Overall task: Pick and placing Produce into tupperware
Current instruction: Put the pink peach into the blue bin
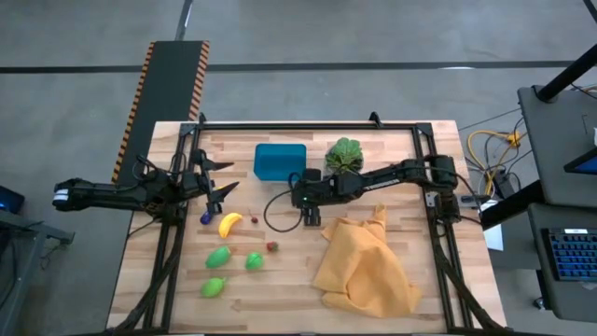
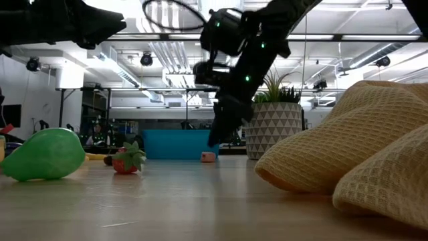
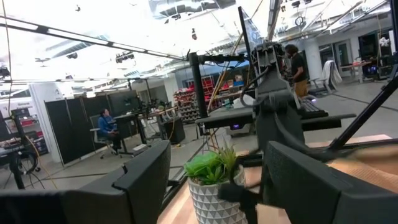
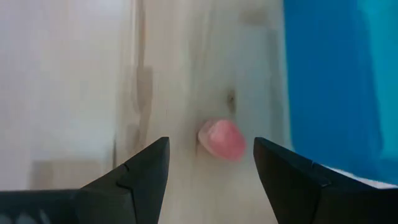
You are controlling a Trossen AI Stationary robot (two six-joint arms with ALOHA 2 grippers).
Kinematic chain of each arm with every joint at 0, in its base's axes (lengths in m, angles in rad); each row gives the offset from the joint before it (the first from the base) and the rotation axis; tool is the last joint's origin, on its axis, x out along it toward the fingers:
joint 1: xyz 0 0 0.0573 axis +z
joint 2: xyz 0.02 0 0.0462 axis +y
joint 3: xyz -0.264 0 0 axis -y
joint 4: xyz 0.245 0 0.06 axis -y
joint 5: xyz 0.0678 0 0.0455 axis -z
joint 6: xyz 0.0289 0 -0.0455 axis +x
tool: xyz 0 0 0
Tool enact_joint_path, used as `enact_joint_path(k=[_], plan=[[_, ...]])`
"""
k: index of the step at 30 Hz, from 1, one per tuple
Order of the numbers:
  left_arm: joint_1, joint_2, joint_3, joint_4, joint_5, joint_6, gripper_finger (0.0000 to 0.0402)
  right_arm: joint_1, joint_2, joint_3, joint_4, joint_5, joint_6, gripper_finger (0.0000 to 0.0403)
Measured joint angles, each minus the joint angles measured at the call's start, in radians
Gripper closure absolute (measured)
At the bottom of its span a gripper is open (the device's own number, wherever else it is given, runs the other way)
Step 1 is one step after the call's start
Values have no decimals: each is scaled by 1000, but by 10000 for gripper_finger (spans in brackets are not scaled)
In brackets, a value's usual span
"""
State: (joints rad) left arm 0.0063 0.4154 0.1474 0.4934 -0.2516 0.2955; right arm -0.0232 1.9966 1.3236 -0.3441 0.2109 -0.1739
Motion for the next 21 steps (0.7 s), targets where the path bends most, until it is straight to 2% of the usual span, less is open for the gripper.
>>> enact_joint_path(k=[21], plan=[[0,-1,0,5,0,0,152,-40,41,29,19,-61,16,177]])
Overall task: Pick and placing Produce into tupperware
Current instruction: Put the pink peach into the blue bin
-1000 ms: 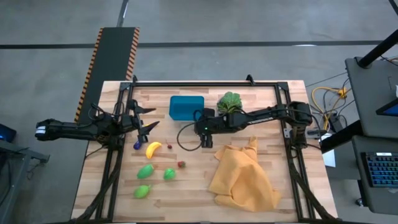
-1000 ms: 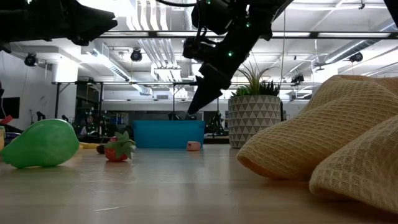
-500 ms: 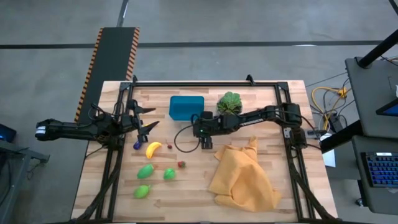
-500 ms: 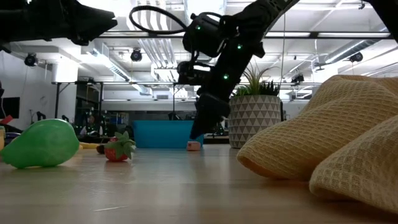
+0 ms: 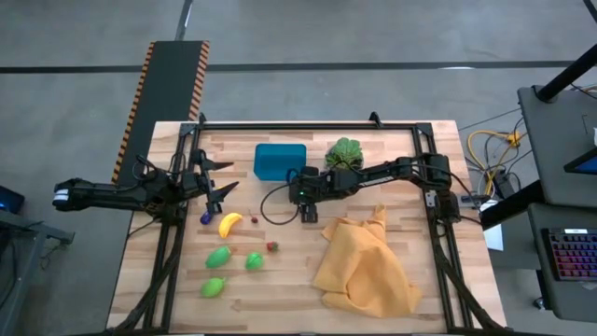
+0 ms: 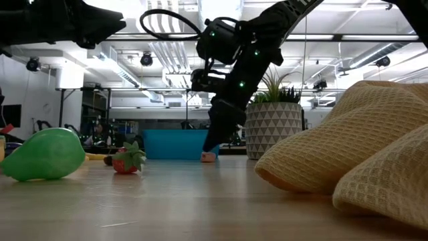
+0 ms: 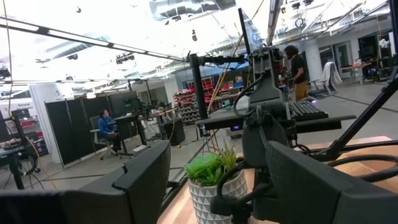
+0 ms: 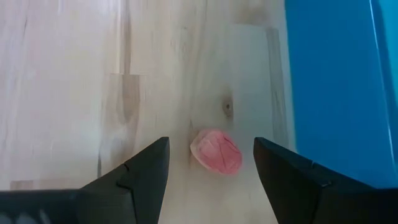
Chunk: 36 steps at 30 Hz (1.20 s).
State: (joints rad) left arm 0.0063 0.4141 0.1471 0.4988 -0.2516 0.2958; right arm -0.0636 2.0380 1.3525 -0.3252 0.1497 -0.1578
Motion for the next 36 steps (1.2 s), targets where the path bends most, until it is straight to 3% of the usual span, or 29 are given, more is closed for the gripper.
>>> enact_joint_path(k=[22,36], plan=[[0,0,-1,2,0,0,152,-17,51,5,11,1,0,179],[0,0,-1,2,0,0,152,-17,52,4,11,-6,-40,281]])
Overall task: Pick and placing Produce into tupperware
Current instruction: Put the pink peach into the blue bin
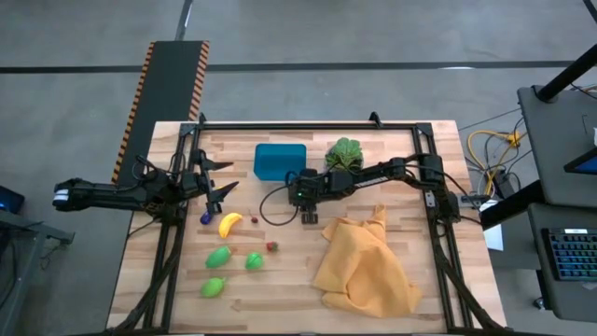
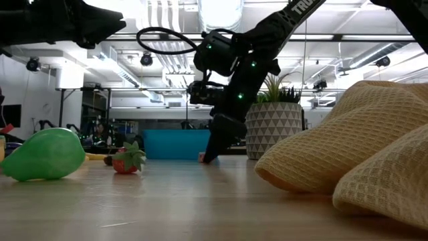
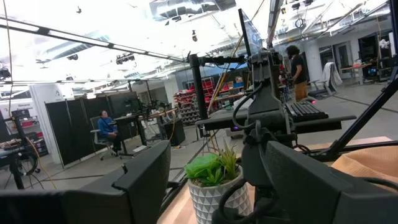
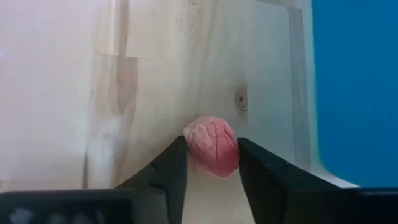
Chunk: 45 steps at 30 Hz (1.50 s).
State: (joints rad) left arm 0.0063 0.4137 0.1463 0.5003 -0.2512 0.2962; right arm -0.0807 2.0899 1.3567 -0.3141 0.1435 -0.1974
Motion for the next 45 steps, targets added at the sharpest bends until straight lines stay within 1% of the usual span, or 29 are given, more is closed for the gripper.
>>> enact_joint_path(k=[5,11,15,21,26,29,36,41,45], plan=[[0,0,0,0,0,0,152,-2,0,0,0,15,-33,310],[0,0,0,0,0,0,152,-2,1,9,-5,14,-45,328],[0,0,0,6,0,0,152,1,1,30,-7,4,-39,331],[0,0,0,6,0,0,152,11,-4,77,-5,-69,-9,332],[0,0,0,6,0,0,152,12,-5,131,-3,-73,113,332],[0,0,0,6,0,0,152,11,-6,160,-2,-77,154,333],[0,0,-1,6,0,0,152,13,-8,175,66,-187,161,333],[0,0,-1,6,0,0,152,20,-18,175,96,-225,152,333],[0,0,-1,7,0,0,152,44,-57,175,146,-223,153,334]])
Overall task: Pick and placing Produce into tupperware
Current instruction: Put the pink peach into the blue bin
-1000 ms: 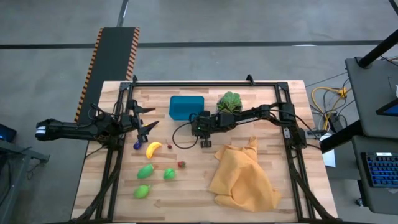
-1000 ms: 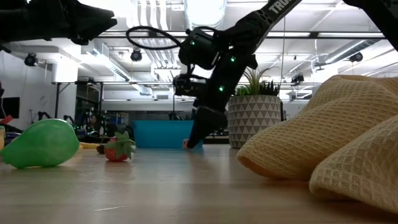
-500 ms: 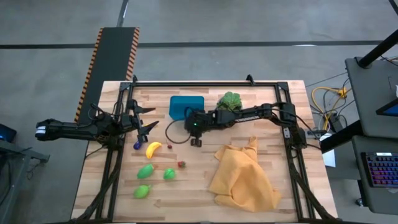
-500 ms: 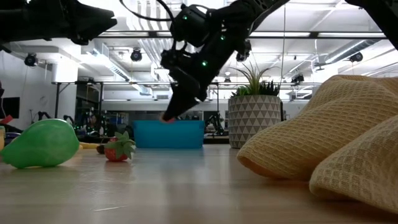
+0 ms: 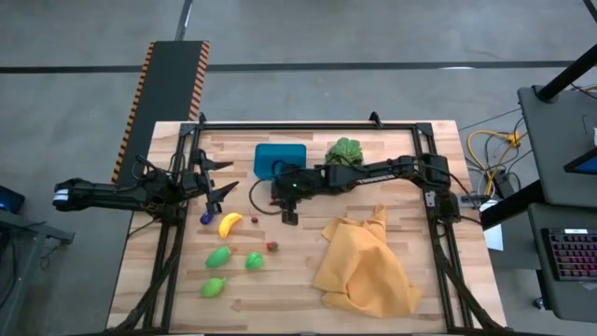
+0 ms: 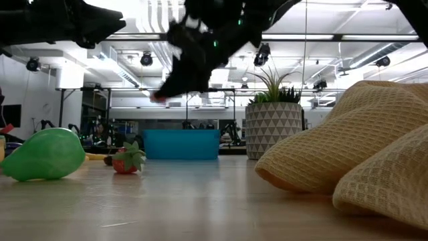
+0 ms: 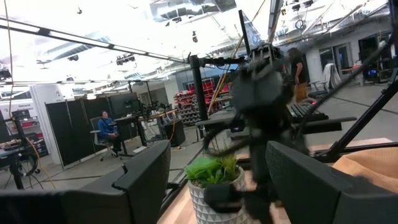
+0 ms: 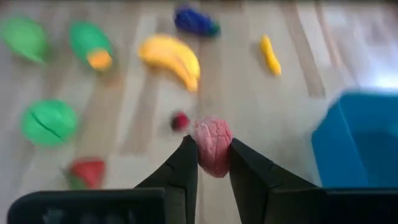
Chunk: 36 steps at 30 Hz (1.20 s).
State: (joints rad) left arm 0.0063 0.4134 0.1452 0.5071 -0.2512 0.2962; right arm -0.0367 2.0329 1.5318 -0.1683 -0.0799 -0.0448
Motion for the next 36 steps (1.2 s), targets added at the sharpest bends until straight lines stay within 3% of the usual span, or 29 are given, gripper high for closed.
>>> enact_joint_path(k=[3,8,12,21,30,36], plan=[[0,1,0,0,0,0,152,32,-34,0,29,48,10,342],[0,0,-2,0,1,0,152,105,-100,-1,53,279,-35,367],[0,0,-2,0,1,0,152,139,-143,-13,50,334,-69,372],[-1,0,-2,0,1,0,152,124,-185,-89,50,602,-86,373],[0,1,-2,0,0,-1,152,-8,-189,-110,43,591,-38,374],[0,1,-2,0,0,-1,152,-92,-184,-112,-4,453,41,374]])
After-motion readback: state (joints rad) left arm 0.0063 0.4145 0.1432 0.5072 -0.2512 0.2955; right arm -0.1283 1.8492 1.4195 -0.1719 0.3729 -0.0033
